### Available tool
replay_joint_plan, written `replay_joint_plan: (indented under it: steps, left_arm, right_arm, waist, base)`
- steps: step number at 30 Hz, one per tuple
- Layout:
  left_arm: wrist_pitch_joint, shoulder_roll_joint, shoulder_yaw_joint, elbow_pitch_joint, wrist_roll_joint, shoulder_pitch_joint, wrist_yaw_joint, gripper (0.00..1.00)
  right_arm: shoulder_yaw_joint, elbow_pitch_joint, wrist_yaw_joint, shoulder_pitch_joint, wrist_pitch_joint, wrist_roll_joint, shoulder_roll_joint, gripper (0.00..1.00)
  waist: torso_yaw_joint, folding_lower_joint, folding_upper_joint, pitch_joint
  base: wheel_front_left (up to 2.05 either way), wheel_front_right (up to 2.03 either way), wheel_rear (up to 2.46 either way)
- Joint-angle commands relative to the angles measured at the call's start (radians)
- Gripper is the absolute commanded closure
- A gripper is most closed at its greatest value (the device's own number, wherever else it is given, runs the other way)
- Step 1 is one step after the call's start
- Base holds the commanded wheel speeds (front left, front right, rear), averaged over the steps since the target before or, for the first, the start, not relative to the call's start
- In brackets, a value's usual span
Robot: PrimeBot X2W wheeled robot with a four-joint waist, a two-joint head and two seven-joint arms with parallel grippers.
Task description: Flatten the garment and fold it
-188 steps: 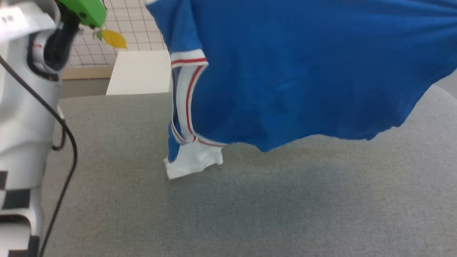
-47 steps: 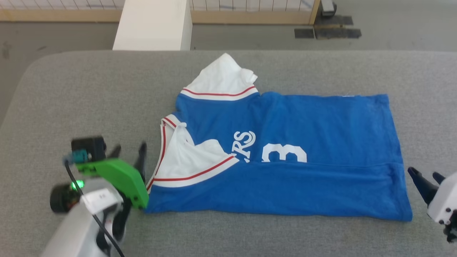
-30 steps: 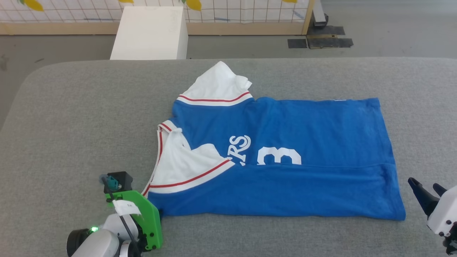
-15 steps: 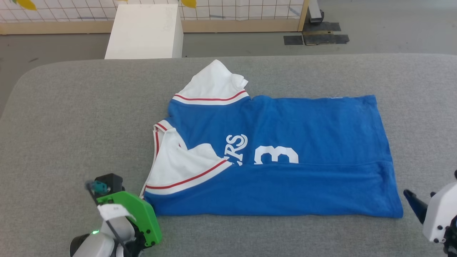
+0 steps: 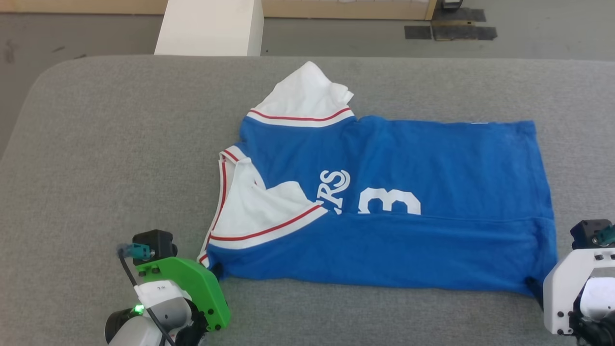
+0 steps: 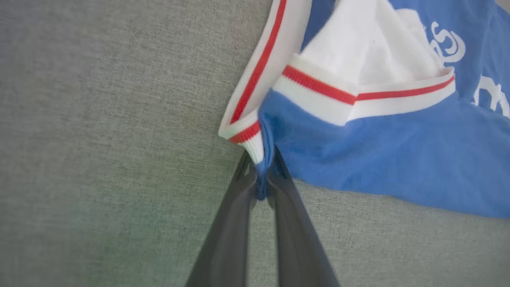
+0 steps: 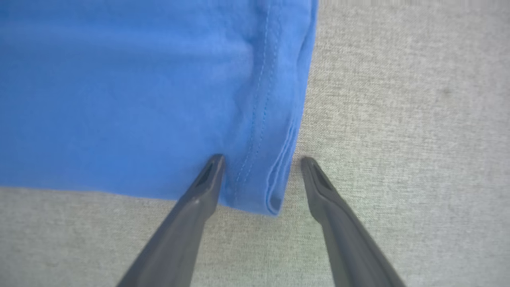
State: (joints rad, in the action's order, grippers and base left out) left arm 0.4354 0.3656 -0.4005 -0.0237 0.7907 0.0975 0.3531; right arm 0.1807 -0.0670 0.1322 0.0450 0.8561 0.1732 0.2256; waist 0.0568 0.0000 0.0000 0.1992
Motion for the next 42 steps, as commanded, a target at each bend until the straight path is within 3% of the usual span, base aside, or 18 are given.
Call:
replay_joint_plan:
  steps: [1, 5, 6, 7, 8, 17, 26, 32, 37, 38, 39, 40, 41, 42]
  left_arm:
    - [-0.003, -0.008, -0.001, 0.002, 0.001, -0.005, 0.001, 1.00]
    - [-0.006, -0.014, -0.003, 0.017, 0.008, 0.000, -0.007, 1.00]
    - [-0.007, -0.015, -0.003, 0.021, 0.010, 0.001, -0.009, 1.00]
    - [-0.010, -0.017, -0.002, 0.026, 0.011, 0.002, -0.011, 1.00]
    - [-0.012, -0.017, -0.001, 0.029, 0.012, 0.003, -0.012, 1.00]
    - [-0.051, -0.005, 0.049, 0.008, 0.028, -0.006, -0.005, 1.00]
    - [-0.019, 0.043, 0.076, -0.094, 0.040, -0.124, 0.054, 1.00]
    - [0.006, 0.030, 0.054, -0.079, 0.067, -0.200, 0.064, 1.00]
    - [0.028, 0.001, 0.031, 0.016, 0.099, -0.189, 0.035, 1.00]
    - [0.040, -0.003, 0.026, 0.036, 0.109, -0.183, 0.024, 0.87]
    - [0.047, -0.003, 0.023, 0.049, 0.113, -0.178, 0.019, 0.60]
    - [0.048, -0.003, 0.024, 0.059, 0.115, -0.171, 0.014, 0.21]
    - [0.049, -0.003, 0.026, 0.064, 0.117, -0.167, 0.012, 0.00]
    - [0.054, 0.004, 0.027, 0.067, 0.117, -0.163, 0.011, 0.00]
  right_arm:
    - [-0.010, -0.021, -0.002, 0.014, 0.010, -0.009, 0.005, 0.00]
    - [-0.023, -0.040, -0.002, 0.024, 0.020, 0.003, 0.010, 0.00]
    - [-0.025, -0.044, -0.002, 0.026, 0.025, 0.009, 0.010, 0.06]
    - [-0.025, -0.043, -0.002, 0.029, 0.025, 0.018, 0.010, 0.66]
    - [-0.025, -0.043, -0.002, 0.031, 0.025, 0.023, 0.012, 1.00]
    - [0.022, 0.028, -0.002, 0.034, -0.006, 0.104, 0.040, 1.00]
    - [0.095, 0.125, -0.002, -0.068, 0.042, 0.132, 0.053, 1.00]
    - [0.085, 0.091, -0.002, -0.147, 0.051, 0.120, 0.025, 1.00]
    - [0.056, 0.001, -0.002, -0.150, 0.019, 0.113, 0.006, 1.00]
    - [0.053, -0.018, -0.002, -0.146, 0.006, 0.114, 0.003, 1.00]
    - [0.049, -0.032, -0.002, -0.144, -0.003, 0.112, 0.005, 0.53]
    - [0.048, -0.046, -0.002, -0.141, -0.014, 0.114, 0.004, 0.00]
    - [0.051, -0.055, -0.002, -0.137, -0.024, 0.116, 0.003, 0.00]
    - [0.052, -0.063, -0.002, -0.133, -0.030, 0.119, 0.006, 0.00]
  waist:
    - [0.014, 0.0000, 0.0000, 0.016]
    - [0.018, 0.0000, 0.0000, 0.025]
    - [0.018, 0.0000, 0.0000, 0.025]
    - [0.018, 0.0000, 0.0000, 0.024]
    - [0.018, 0.0000, 0.0000, 0.023]
    - [0.012, 0.0000, 0.0000, -0.054]
    - [-0.001, 0.0000, 0.0000, -0.116]
    - [-0.004, 0.0000, 0.0000, -0.118]
    - [-0.003, 0.0000, 0.0000, -0.116]
    - [-0.003, 0.0000, 0.0000, -0.117]
    - [-0.002, 0.0000, 0.0000, -0.119]
    - [-0.002, 0.0000, 0.0000, -0.122]
    - [-0.002, 0.0000, 0.0000, -0.125]
    - [-0.003, 0.0000, 0.0000, -0.130]
  base:
    - [0.00, 0.00, 0.00]
    - [0.00, 0.00, 0.00]
    - [0.00, 0.00, 0.00]
    - [0.00, 0.00, 0.00]
    - [0.00, 0.00, 0.00]
    - [0.00, 0.00, 0.00]
    - [0.00, 0.00, 0.00]
    - [0.00, 0.00, 0.00]
    - [0.00, 0.00, 0.00]
    - [0.00, 0.00, 0.00]
    - [0.00, 0.00, 0.00]
    - [0.00, 0.00, 0.00]
    - [0.00, 0.00, 0.00]
    - [0.00, 0.00, 0.00]
